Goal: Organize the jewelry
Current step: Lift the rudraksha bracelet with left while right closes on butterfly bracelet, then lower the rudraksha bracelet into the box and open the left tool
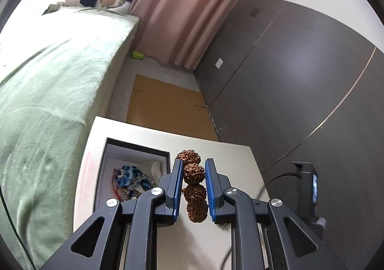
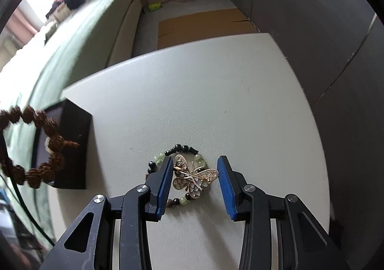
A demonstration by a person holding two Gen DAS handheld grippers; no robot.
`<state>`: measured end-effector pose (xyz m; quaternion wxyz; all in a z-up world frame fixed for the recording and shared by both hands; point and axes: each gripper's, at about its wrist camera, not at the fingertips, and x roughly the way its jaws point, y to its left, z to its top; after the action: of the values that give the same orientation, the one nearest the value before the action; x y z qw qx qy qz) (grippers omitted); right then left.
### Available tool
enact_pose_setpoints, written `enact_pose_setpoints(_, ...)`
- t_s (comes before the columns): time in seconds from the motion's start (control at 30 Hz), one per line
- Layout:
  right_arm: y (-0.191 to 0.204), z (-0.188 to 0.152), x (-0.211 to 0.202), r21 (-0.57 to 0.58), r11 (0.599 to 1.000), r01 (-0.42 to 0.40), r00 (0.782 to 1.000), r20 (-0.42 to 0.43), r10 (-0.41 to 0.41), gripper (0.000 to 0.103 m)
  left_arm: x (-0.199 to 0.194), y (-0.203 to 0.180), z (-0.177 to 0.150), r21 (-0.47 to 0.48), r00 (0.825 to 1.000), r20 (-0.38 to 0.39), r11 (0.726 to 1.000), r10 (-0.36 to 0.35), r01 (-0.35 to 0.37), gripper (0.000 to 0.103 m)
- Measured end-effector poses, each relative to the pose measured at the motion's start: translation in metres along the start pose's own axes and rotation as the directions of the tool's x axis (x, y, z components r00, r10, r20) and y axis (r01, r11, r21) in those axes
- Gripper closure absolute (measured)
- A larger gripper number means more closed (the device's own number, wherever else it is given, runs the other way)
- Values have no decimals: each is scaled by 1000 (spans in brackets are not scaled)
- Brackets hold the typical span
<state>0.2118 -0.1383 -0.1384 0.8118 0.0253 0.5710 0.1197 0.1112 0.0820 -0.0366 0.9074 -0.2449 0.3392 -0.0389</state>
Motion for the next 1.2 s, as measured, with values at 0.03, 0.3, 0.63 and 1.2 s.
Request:
enact_pose_setpoints(0.03,-2,-1,-4,12,1000,-18,1000,8,18,64,-3,3,1,-6,1000,6,1000,0,0,84)
enact_pose_setpoints(0.3,7,-10,-28,15,995,-97,993,64,96,64,-17,26,8,-57,998,50,998,36,-33,84)
enact_pose_setpoints(0.63,28,2,-19,-11,993,-117,991,61,117,64,10,32,11,-76,999,6,996,46,-45,84)
enact_pose_setpoints(1.2,53,-1,-31,-11,972,-236,966,107,236,64,-9,73,10,-200,991,-7,971,134,-132,44)
